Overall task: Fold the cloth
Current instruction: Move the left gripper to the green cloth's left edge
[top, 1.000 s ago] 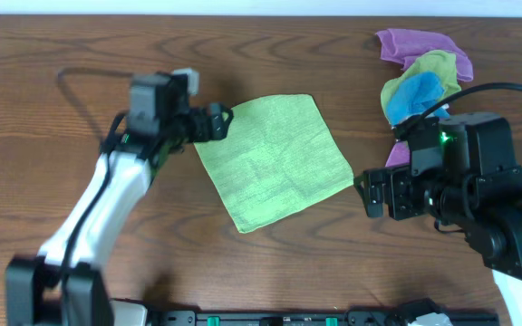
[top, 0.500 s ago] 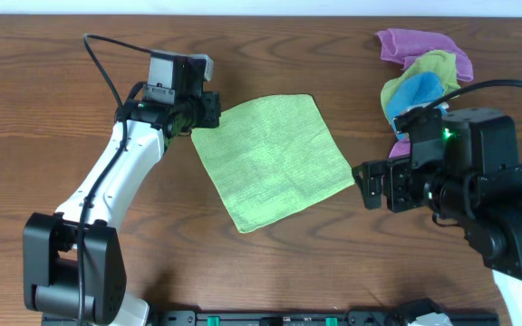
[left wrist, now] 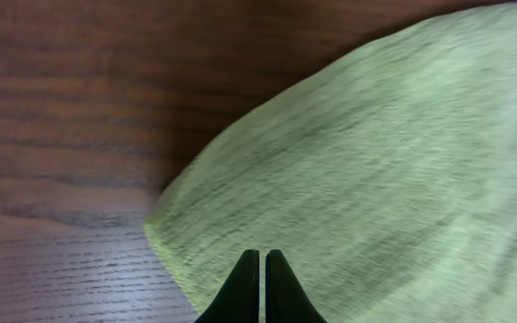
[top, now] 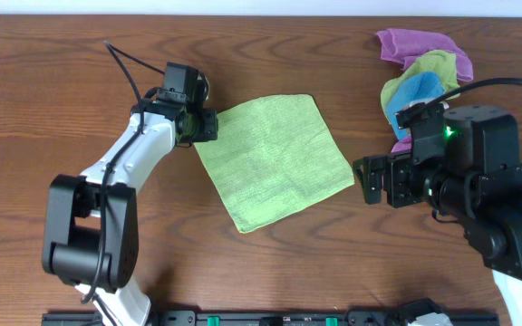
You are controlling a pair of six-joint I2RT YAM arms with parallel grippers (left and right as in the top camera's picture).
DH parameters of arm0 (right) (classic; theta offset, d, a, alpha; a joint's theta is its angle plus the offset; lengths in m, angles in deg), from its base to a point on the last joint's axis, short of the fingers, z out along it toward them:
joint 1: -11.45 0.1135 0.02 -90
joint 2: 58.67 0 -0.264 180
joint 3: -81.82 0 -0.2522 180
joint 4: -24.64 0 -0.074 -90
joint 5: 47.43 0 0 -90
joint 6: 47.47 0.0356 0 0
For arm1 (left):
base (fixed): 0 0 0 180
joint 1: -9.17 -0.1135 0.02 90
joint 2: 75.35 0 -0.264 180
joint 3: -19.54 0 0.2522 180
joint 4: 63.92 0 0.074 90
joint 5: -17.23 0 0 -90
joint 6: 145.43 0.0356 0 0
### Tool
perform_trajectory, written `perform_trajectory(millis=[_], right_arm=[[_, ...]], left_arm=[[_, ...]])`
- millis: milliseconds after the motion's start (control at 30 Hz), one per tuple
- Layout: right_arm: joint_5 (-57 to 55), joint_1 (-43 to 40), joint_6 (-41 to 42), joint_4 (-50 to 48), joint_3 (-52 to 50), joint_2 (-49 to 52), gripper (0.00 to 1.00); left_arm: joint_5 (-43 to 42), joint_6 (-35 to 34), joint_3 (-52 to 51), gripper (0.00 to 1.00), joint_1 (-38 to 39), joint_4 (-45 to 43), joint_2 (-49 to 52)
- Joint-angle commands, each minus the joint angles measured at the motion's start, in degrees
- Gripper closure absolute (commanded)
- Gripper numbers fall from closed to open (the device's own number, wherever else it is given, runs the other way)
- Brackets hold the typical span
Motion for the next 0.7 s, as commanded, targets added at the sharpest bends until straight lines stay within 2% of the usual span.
perform_trajectory(millis=[0, 667], right_arm=[[-0.61, -0.48, 0.81, -0.11, -0.02, -0.11, 0.01], [-0.57, -0.48, 0.87, 0.13, -0.04, 0.31, 0.01]], left_arm=[[3.41, -1.2, 1.03, 0.94, 0.2, 0.22, 1.99], [8.55, -1.14, 1.05, 0.94, -0.02, -9.62, 11.3]])
